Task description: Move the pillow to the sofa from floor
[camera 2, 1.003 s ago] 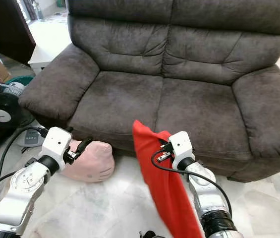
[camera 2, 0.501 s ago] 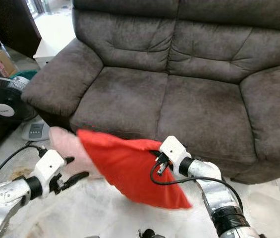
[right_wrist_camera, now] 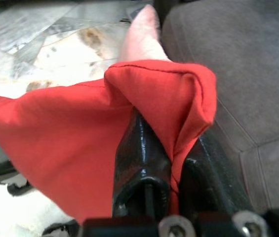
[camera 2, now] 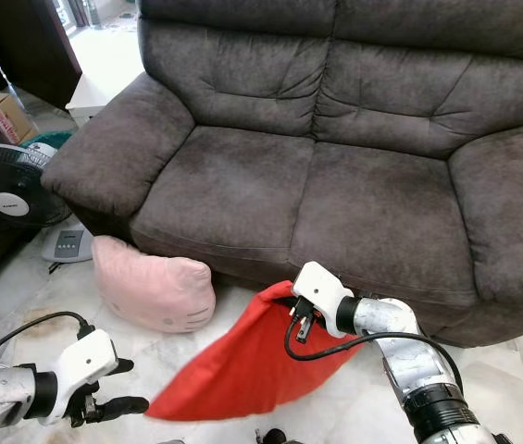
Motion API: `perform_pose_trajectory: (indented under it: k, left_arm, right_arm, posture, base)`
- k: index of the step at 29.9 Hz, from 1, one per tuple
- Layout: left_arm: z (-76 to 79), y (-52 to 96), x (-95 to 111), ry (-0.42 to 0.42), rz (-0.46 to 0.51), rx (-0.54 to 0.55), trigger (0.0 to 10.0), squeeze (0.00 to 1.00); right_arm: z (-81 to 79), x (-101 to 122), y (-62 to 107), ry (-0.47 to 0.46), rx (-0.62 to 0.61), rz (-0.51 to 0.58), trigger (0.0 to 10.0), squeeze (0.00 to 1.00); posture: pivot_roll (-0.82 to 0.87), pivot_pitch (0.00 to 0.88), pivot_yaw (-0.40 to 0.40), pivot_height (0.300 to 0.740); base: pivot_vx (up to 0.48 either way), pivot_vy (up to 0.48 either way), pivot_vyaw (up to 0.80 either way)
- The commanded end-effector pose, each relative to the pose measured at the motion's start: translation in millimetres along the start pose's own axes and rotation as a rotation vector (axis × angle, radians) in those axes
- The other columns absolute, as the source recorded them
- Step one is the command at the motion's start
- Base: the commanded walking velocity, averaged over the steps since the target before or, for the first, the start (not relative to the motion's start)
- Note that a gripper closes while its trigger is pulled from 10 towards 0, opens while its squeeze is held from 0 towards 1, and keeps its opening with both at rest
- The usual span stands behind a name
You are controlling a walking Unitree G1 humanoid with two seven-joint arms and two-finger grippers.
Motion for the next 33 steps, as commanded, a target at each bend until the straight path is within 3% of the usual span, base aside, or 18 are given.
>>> perform_pose_trajectory:
  k: [1, 6, 10, 21, 30, 31, 33]
  left_arm:
    - [-0.1, -3.3, -10.1, -0.048, -0.053, 0.021, 10.0, 0.00]
    - [-13.4, -10.9, -15.3, -0.091, -0.065, 0.135, 10.0, 0.00]
    - [-15.1, -15.0, -19.9, -0.100, -0.062, 0.167, 10.0, 0.00]
    - [-4.3, -14.6, -43.0, -0.112, -0.120, 0.128, 10.0, 0.00]
    - [-10.7, -16.9, -33.8, -0.088, -0.068, 0.157, 10.0, 0.00]
    - [-12.7, -17.1, -30.5, -0.074, -0.047, 0.161, 10.0, 1.00]
    - [-13.3, -17.1, -29.7, -0.069, -0.040, 0.162, 10.0, 1.00]
  right_arm:
    - [-4.6, 33.6, -0.6, 0.072, 0.036, 0.115, 10.0, 0.00]
    - [-4.3, 36.5, 1.8, 0.080, 0.040, 0.111, 10.0, 0.00]
    - [-6.0, 42.8, 3.6, 0.084, 0.053, 0.128, 10.0, 0.00]
    - [-9.9, 52.0, 2.7, 0.098, 0.071, 0.155, 10.0, 0.00]
    - [-11.6, 45.7, 3.5, 0.098, 0.085, 0.124, 10.0, 0.00]
    - [-12.3, 43.7, 4.2, 0.101, 0.095, 0.111, 10.0, 0.00]
    - [-12.7, 42.6, 4.7, 0.103, 0.098, 0.105, 10.0, 0.00]
  posture:
    - [0.20, 0.081, -0.017, 0.740]
    - [0.20, 0.080, -0.015, 0.740]
    - [0.20, 0.078, -0.014, 0.740]
    - [0.20, 0.067, -0.017, 0.740]
    - [0.19, 0.061, -0.022, 0.740]
    - [0.19, 0.062, -0.022, 0.740]
    - [0.19, 0.060, -0.021, 0.740]
  base:
    - [0.000, 0.000, 0.00]
    - [0.000, 0.000, 0.00]
    - [0.000, 0.000, 0.00]
    - [0.000, 0.000, 0.00]
    - [0.000, 0.000, 0.00]
    - [0.000, 0.000, 0.00]
    - [0.000, 0.000, 0.00]
Point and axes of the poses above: a point about 5 cm out from each wrist's last joint towards the gripper, its own y axis pointing back from the gripper into the wrist, its own x axis along the axis of the wrist's last joint, z = x × y, the point moved 4 cm from there along -y, pointing out of the wrist towards the gripper, and after that the axes turned 12 degrees about -y, right-handed, at the moved point
